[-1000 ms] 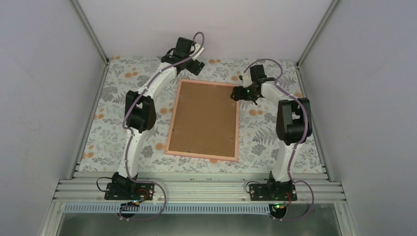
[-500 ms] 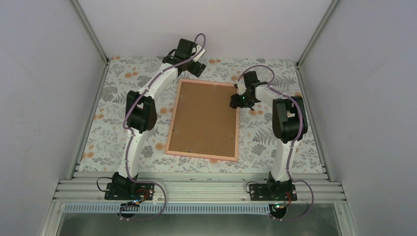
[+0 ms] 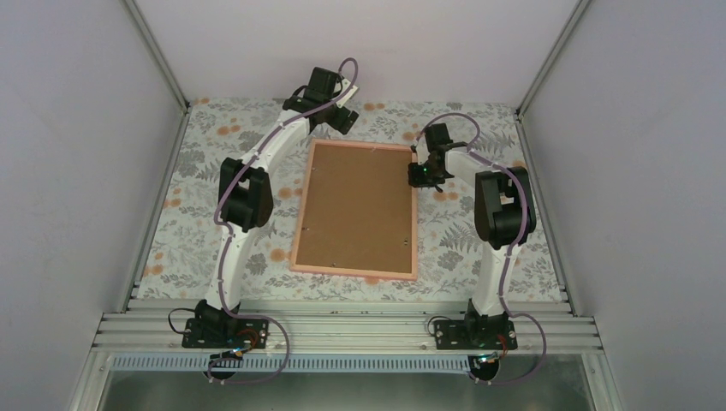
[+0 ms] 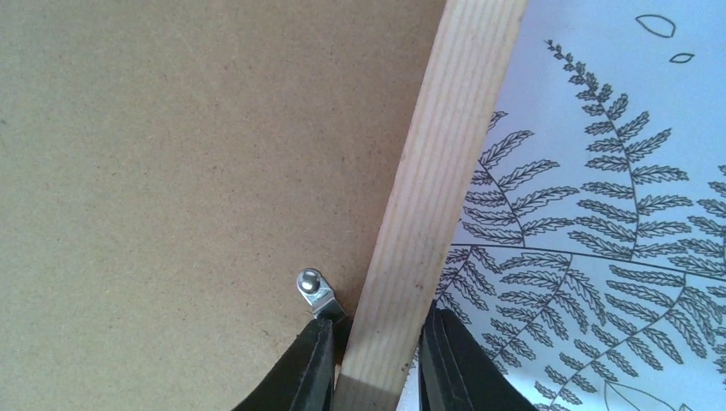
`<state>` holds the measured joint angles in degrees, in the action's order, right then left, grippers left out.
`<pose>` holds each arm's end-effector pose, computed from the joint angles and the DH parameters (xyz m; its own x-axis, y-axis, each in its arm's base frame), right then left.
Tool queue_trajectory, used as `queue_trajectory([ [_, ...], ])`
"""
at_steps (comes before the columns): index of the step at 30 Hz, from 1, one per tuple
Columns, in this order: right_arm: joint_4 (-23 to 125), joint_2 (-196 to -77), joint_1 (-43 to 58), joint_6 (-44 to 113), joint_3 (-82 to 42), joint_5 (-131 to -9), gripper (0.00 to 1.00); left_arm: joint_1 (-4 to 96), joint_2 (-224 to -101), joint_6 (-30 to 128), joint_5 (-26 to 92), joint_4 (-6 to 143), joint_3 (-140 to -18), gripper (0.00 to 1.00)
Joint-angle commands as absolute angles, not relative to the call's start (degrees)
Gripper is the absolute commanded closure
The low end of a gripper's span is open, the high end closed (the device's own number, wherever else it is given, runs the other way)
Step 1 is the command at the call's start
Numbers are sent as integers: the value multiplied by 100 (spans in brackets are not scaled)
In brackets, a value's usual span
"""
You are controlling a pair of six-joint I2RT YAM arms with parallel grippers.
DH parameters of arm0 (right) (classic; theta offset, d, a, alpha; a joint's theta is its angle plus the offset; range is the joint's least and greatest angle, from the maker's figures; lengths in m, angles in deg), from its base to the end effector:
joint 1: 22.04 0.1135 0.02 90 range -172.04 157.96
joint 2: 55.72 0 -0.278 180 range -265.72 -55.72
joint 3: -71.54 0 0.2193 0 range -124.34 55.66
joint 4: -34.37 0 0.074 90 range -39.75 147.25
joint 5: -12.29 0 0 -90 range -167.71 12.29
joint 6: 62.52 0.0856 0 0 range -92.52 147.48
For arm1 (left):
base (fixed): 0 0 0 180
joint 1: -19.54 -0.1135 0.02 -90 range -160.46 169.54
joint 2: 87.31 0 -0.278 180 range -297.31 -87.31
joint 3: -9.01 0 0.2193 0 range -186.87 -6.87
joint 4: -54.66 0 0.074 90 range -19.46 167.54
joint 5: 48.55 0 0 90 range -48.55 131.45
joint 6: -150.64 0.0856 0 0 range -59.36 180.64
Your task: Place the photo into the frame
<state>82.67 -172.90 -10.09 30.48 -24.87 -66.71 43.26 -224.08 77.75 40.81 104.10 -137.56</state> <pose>0.3963 0.1006 0.1354 -0.9267 -0.1436 -0.3474 -0.2217 0.9551 0.1967 0.5137 -0.2268 0.2394 -0.4376 0.5136 -0.7381 0.5638 0.7961 0.2197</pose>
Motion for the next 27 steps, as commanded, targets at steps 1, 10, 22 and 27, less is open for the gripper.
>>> queue_trajectory([
  [1,8426,-17409,-986,2780,-2417,-7009,95,4308,-22461,7682,4051,10507,-13853,0],
  [10,8376,-17309,-992,2755,-2532,-6774,76,4305,-22387,7763,3881,10579,-13699,0],
  [22,8083,-17830,-986,2849,-2981,-6942,94,4242,-21245,8377,2776,9760,-11608,0],
  [27,8130,-18049,-988,2963,-3415,-6666,92,4291,-20063,9300,1793,9135,-9814,0],
])
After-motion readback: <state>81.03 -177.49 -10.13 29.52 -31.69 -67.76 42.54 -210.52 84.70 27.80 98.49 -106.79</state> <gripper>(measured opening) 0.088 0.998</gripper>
